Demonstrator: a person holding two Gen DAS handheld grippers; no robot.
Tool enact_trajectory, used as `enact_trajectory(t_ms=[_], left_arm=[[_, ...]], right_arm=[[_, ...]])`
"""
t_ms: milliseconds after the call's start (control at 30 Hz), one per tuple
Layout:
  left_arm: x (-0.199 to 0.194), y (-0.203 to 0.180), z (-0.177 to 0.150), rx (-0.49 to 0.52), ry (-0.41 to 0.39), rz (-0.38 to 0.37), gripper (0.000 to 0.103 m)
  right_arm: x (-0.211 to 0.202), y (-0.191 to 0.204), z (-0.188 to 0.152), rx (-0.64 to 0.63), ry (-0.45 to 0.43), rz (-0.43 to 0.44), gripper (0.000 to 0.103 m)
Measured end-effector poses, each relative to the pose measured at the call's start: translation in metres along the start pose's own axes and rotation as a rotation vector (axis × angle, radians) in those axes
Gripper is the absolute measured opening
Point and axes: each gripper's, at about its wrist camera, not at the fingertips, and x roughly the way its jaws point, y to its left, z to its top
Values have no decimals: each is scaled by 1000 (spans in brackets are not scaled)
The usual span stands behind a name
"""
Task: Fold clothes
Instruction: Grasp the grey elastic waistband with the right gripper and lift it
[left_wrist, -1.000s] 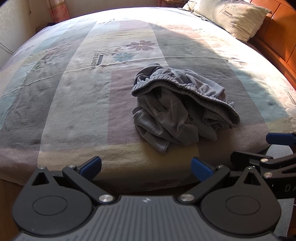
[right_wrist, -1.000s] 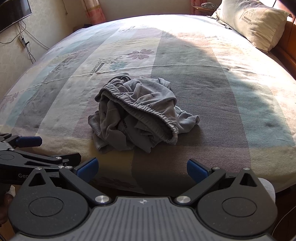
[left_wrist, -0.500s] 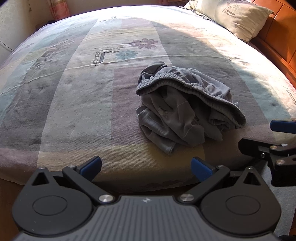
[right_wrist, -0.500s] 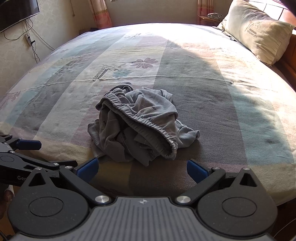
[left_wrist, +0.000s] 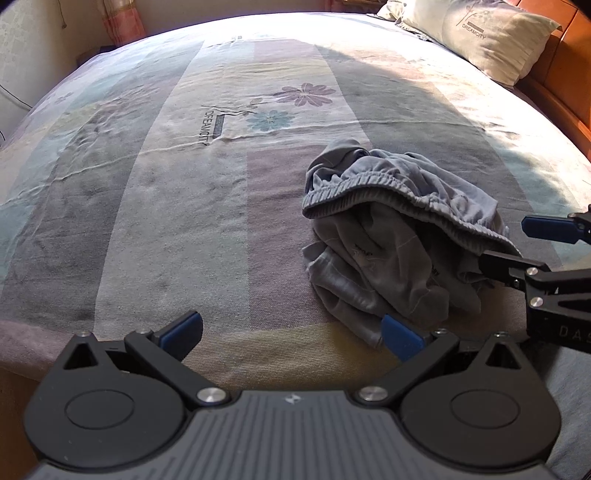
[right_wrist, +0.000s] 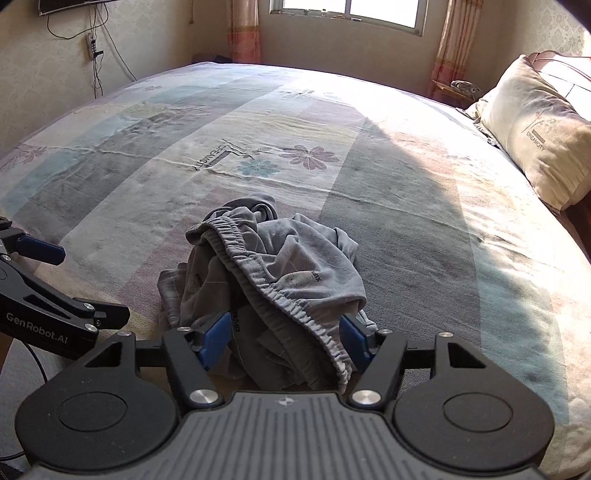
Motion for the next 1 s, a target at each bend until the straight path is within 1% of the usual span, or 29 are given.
enact_trajectory(t_ms=[133, 267, 400, 433, 467, 500, 533, 567, 667, 800, 933, 1000], left_arm=[[8, 6, 5, -6, 4, -1, 102], [17, 12, 10, -16, 11, -3, 102], [23, 16, 12, -32, 20, -5, 102], [24, 16, 13, -34, 21, -5, 102], [25, 17, 14, -37, 23, -4, 103], [26, 17, 14, -39, 25, -4, 103], [28, 17, 15, -42, 27, -3, 103], [29, 18, 16, -44, 29, -3, 103], [32, 14, 20, -36, 30, -1, 103], [35, 5, 26, -23, 29, -2, 102], [36, -7, 33, -8, 25, -8, 102], [36, -12, 36, -1, 22, -7, 102]], right_arm=[[12, 13, 8, -109, -1, 3, 64], [26, 32, 14, -288, -21, -19, 64], [46, 47, 17, -456, -11, -68, 60], [50, 49, 16, -492, -6, -79, 57], [54, 51, 16, -524, -1, -91, 41], [55, 51, 16, -541, -2, -100, 21], [56, 50, 17, -557, -4, -109, 19], [57, 49, 18, -565, -7, -111, 18], [50, 35, 26, -510, -19, -90, 16], [43, 9, 33, -437, -41, -112, 14], [41, -31, 42, -311, -33, -99, 14], [42, -55, 46, -222, -24, -73, 13]])
